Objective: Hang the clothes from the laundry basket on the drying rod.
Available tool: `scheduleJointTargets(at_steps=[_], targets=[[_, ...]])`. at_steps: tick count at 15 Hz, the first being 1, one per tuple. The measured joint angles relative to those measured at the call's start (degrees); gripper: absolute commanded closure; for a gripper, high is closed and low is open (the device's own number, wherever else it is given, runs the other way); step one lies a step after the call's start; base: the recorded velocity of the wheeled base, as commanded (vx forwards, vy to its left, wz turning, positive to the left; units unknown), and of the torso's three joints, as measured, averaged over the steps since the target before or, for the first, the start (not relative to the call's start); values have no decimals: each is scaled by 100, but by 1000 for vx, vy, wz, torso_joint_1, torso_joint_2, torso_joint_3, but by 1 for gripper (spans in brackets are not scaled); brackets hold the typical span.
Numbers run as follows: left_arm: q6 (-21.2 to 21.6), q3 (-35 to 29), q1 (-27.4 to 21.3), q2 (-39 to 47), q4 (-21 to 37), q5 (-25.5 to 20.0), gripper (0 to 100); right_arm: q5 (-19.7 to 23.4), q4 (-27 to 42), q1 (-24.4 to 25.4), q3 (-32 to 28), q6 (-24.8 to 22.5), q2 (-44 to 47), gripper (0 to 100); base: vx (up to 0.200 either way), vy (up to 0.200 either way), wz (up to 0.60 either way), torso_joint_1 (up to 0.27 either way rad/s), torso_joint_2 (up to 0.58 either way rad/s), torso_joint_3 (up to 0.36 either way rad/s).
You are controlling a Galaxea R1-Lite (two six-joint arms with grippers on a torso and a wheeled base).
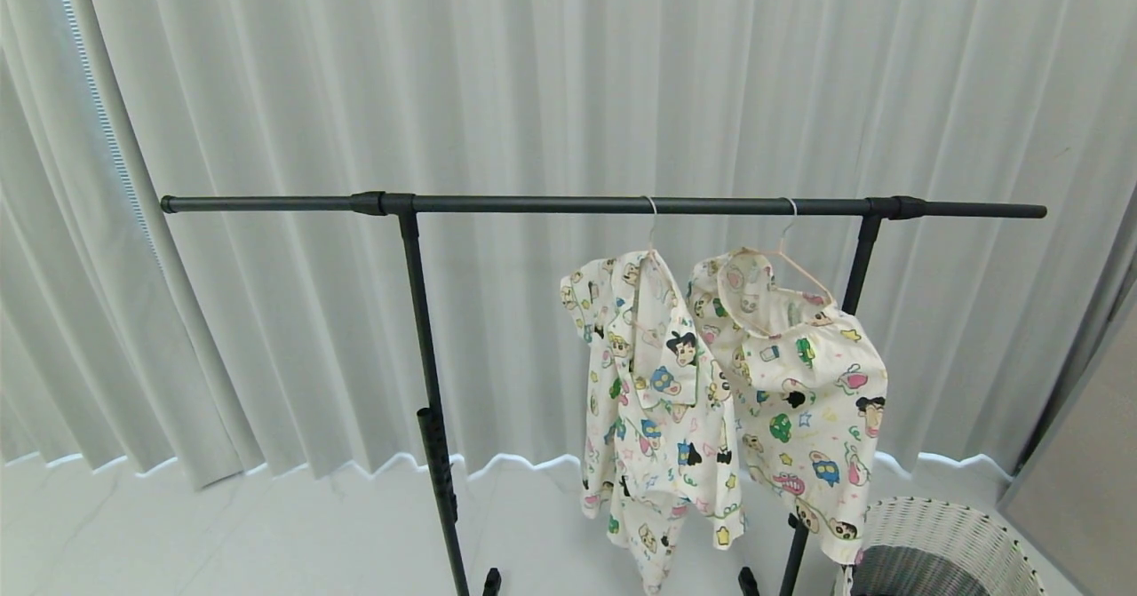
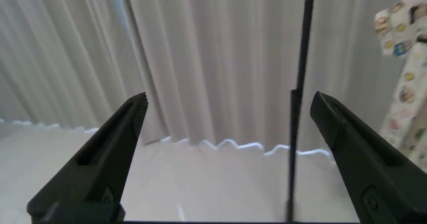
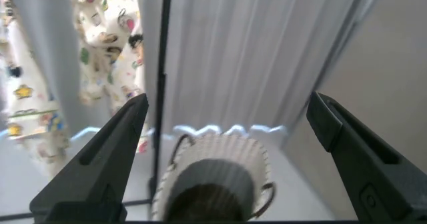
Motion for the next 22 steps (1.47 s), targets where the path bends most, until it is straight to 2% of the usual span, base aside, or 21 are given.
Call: scheduleJointTargets(at_steps=[2,3,4,6,7,12,22], targets=[[-749,20,-2,2,20,-444,0,257,268,94,7,200,-106,0,0,0,0,0,0,0],[-942,21,-6,2,29,-683,0,369,404,152,7,262,-191,0,0,0,0,0,0,0],[-894,23,-5,2,51,-925,0,388,404,183,2,273,-255,0,0,0,0,0,0,0],[-429,26,-5,5,119,-1263,0,385,401,212,2,312,-321,0,0,0,0,0,0,0],[-361,26,-5,5,163,-1360,0,385,404,215,0,325,-338,0,0,0,0,0,0,0],[-624,28,-24,5,223,-1390,0,385,404,219,0,378,-351,0,0,0,0,0,0,0],[-638,28,-28,5,221,-1384,0,385,404,219,0,378,-354,0,0,0,0,0,0,0]])
